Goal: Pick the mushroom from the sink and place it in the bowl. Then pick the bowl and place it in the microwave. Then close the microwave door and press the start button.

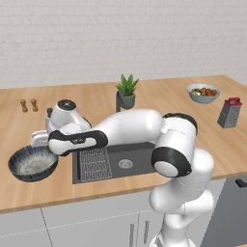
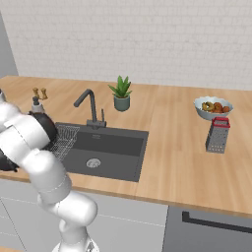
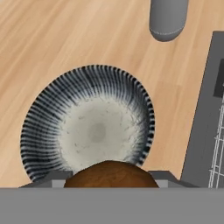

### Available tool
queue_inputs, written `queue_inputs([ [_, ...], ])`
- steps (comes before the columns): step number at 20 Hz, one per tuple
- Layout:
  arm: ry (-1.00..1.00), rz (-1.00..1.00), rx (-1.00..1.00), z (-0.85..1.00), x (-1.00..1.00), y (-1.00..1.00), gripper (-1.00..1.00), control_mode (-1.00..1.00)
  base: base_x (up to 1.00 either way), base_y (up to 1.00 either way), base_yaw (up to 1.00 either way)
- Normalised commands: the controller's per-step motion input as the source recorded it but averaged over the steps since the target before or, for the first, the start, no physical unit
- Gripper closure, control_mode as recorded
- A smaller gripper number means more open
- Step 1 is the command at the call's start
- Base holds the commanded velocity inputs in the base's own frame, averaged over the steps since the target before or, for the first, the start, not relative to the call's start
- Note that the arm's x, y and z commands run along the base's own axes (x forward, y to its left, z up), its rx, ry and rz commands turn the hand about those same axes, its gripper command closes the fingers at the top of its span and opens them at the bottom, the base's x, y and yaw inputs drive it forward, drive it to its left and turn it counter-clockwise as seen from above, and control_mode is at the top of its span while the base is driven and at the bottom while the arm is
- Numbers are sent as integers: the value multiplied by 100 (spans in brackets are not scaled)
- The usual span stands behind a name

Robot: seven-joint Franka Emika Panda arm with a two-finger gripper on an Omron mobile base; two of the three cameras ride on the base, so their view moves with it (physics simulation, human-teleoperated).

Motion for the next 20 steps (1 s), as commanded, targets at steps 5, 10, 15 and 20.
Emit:
queue_inputs([
  [5,0,-8,-7,-6,0,39,100,-100,0,0,0],
  [10,0,-11,-3,-13,-6,16,100,-100,0,0,0],
  [15,9,-9,0,-15,-1,11,100,-100,0,0,0],
  [20,17,-5,0,-23,0,2,100,-100,0,0,0],
])
